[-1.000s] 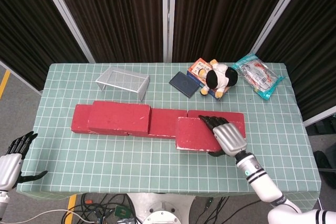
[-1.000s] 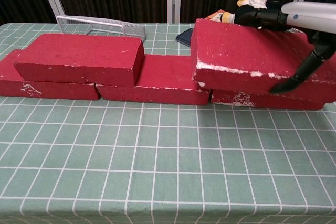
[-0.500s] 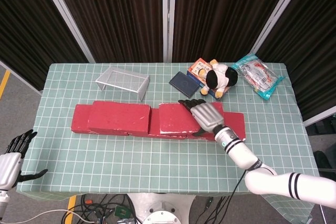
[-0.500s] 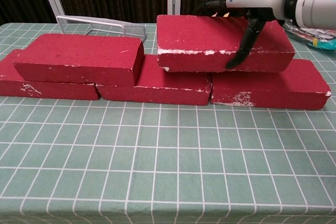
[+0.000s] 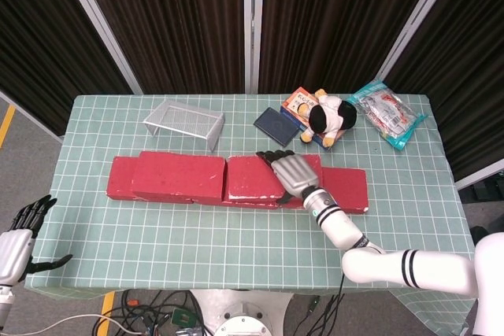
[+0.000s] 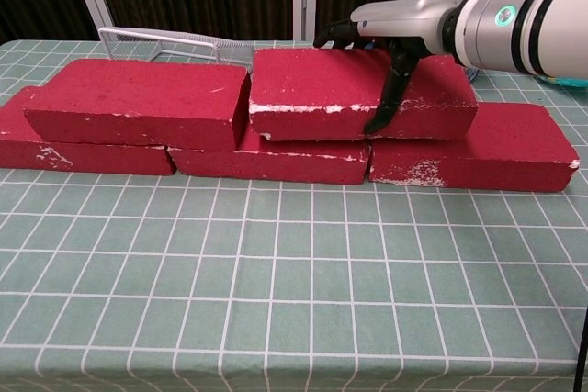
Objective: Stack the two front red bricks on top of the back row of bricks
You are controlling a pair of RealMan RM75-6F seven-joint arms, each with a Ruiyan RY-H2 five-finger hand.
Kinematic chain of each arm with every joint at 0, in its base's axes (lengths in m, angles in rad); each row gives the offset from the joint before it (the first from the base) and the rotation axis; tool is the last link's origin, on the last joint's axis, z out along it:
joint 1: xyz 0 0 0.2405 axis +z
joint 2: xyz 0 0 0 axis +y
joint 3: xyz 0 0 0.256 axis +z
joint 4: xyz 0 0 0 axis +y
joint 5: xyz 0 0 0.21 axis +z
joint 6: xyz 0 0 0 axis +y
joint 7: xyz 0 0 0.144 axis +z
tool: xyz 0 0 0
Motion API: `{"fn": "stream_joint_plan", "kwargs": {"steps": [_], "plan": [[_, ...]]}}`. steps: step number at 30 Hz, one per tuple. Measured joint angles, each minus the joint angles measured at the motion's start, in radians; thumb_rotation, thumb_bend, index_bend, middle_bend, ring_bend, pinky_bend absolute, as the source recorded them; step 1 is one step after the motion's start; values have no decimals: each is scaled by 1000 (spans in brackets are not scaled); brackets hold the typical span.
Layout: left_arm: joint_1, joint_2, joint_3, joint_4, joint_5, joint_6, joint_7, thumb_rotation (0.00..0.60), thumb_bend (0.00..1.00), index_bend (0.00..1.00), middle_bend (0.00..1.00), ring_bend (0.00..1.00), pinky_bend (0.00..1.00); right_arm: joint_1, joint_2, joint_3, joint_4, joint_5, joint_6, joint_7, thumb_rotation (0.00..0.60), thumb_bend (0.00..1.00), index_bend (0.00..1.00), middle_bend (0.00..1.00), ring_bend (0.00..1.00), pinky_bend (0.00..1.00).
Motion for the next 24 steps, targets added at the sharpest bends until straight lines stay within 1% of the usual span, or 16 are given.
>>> {"fn": "stream_joint_plan", "kwargs": {"steps": [13,24], "plan": [[-1,-8,6,28,7,-11,-49,600,26,21,0,0,0,63,-21,-18,18,106,-1,-12,600,71,76,266,139,249],[0,-11,9,36,9,-14,-57,600,25,22,0,0,0,99,-24,-34,26,146,-8,-7,600,72,76,263,139,249]]}}
